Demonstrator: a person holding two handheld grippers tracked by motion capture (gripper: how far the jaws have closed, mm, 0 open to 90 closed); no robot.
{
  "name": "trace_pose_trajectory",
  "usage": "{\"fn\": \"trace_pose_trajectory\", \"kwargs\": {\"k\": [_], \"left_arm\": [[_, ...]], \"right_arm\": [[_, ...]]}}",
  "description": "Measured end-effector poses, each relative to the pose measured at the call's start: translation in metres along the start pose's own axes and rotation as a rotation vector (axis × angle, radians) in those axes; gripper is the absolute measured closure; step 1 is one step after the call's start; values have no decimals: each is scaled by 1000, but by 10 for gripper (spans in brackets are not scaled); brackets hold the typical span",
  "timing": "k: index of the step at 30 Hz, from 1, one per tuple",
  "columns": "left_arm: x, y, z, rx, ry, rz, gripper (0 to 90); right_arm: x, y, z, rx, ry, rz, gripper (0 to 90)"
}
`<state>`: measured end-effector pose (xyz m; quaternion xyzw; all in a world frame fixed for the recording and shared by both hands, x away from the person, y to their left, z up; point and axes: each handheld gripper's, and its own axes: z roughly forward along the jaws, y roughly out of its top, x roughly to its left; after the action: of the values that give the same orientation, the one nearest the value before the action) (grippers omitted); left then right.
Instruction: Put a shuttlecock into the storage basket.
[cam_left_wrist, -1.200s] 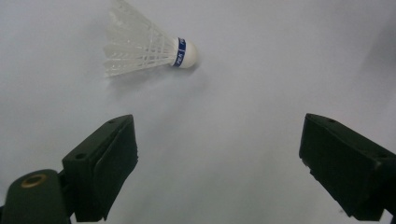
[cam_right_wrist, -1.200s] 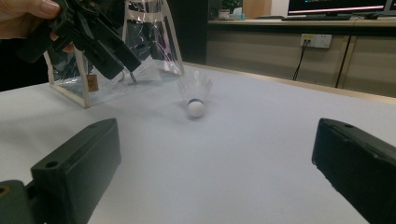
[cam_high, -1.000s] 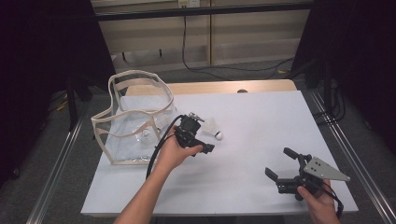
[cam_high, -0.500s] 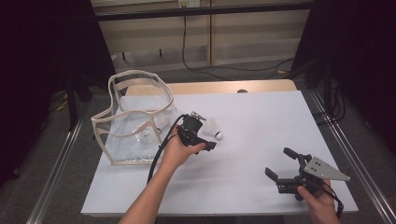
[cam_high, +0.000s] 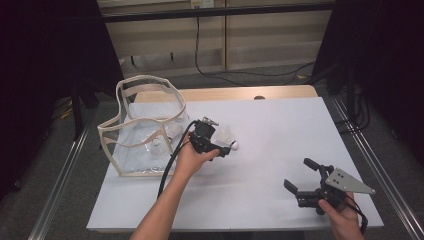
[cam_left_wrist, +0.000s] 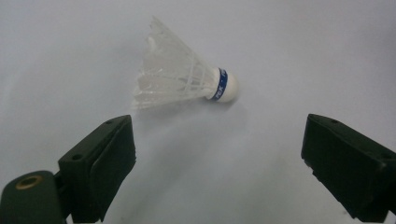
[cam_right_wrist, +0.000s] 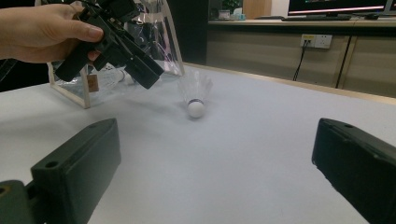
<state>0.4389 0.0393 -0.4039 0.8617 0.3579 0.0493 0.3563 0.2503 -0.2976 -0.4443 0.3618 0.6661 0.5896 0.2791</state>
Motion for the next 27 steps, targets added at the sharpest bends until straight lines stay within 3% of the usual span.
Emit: {"fn": "trace_pose_trajectory", "kwargs": {"k": [19,27], "left_arm": [[11,2,10,-66,19,-39,94],[14,2,14,-88,32,-29,87]], "right_arm": [[0,0,0,0,2,2,8],[0,0,0,0,3,2,8]]}}
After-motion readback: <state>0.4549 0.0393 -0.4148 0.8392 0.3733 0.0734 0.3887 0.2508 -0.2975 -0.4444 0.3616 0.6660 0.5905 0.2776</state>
